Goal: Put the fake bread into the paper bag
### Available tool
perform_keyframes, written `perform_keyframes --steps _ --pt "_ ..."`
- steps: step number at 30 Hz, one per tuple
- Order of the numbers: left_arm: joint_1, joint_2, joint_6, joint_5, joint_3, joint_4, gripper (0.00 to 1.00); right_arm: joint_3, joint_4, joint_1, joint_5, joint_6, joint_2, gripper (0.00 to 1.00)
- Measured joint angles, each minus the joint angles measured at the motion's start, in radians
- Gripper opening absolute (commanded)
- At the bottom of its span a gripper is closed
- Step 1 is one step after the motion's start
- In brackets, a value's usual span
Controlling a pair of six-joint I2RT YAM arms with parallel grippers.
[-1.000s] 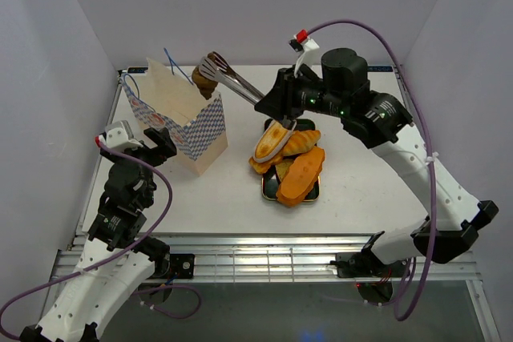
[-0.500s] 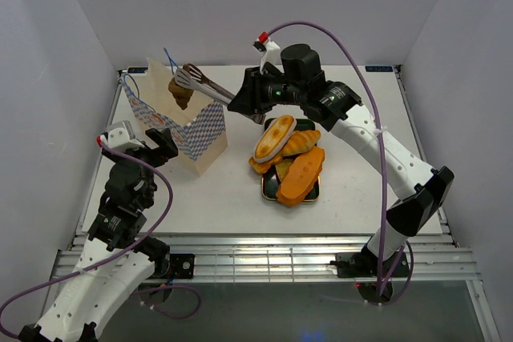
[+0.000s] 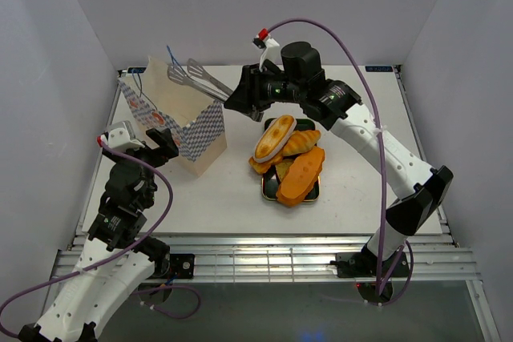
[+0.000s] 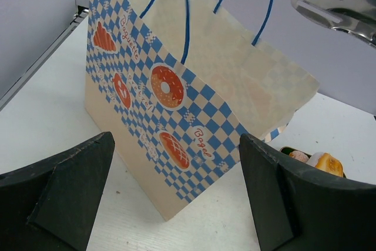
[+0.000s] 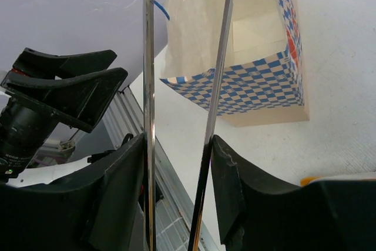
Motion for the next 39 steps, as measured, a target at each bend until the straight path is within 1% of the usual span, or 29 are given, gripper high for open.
perform_keyframes --steps 8,11,14,20,25,29,34,39 --pt "0.000 0.014 0.000 0.000 0.000 0.000 0.98 0.014 -0.017 0.000 0.013 -0.005 -0.030 0.52" --pt "0.000 0.023 0.000 0.000 0.000 0.000 0.98 0.012 -0.027 0.000 0.042 -0.014 -0.082 0.52" --pt "0.000 0.025 0.001 -0.003 0.000 0.000 0.98 -0.017 -0.037 0.000 0.089 -0.033 -0.177 0.53" --pt "0.000 0.026 0.003 -0.014 0.000 0.000 0.98 -0.237 -0.022 0.000 0.204 -0.056 -0.440 0.53" --pt "0.000 0.027 0.005 -0.026 0.000 0.001 0.97 -0.472 -0.024 0.000 0.335 -0.053 -0.593 0.53" --pt "0.000 0.027 0.008 -0.027 0.000 0.001 0.98 -0.653 -0.061 -0.001 0.448 -0.021 -0.712 0.53" --pt "0.000 0.028 0.011 -0.026 0.000 0.001 0.97 -0.794 -0.113 -0.002 0.551 0.030 -0.857 0.53" --pt "0.000 0.033 0.011 -0.025 0.000 0.001 0.98 -0.882 -0.161 -0.002 0.641 0.079 -0.914 0.52"
